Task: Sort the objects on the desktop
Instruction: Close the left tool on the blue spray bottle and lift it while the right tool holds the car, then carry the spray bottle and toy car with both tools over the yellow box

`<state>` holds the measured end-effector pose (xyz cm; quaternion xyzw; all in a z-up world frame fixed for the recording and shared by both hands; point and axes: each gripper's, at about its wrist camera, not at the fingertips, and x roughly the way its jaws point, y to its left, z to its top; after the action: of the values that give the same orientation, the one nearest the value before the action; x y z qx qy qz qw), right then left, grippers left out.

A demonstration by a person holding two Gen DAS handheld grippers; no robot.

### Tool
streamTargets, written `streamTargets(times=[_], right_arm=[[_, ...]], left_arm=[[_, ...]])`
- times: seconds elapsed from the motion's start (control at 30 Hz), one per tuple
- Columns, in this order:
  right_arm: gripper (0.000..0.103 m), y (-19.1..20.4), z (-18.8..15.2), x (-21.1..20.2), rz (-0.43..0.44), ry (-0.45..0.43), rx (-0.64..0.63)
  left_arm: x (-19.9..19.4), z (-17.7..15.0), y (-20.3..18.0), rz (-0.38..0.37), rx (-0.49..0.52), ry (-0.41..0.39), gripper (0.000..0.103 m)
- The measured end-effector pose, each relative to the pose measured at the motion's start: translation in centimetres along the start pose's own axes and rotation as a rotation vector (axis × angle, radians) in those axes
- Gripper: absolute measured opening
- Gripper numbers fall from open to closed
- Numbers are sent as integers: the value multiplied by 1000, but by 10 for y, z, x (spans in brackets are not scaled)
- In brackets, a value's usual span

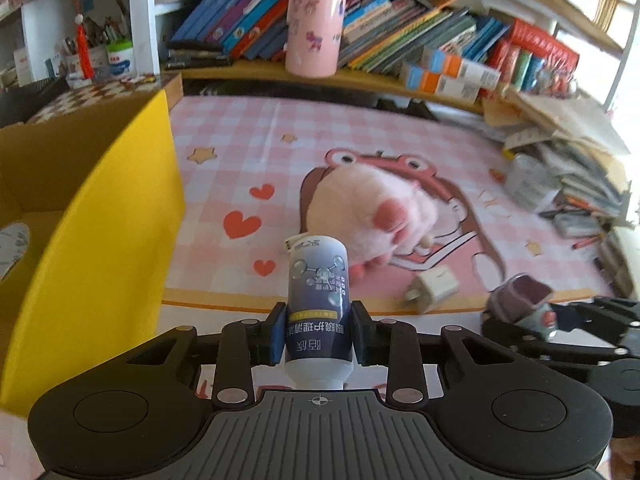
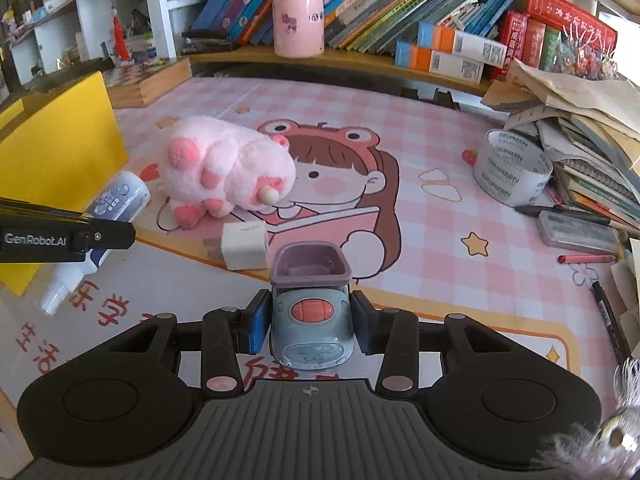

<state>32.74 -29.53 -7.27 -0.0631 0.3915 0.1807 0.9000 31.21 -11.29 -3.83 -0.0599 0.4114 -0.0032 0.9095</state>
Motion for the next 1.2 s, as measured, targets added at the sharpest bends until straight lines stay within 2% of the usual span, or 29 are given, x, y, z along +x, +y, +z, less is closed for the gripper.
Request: streamTargets(times=[0.17,0.5,0.7,1.2], right_arm=[[39,5,2,-17,4,-23,17],[39,29,5,-65,4,-113,11],[39,47,-7,-85,-7,-108,75],[39,120,-31,-115,-61,-112,65]], left_arm=[[-27,-1,0,-28,1,-46,31],[-73,-7,12,-136,-34,-110,31],[-95,-16,23,-201,-8,-124,31],[-145,-61,83,-245,6,-142,31]])
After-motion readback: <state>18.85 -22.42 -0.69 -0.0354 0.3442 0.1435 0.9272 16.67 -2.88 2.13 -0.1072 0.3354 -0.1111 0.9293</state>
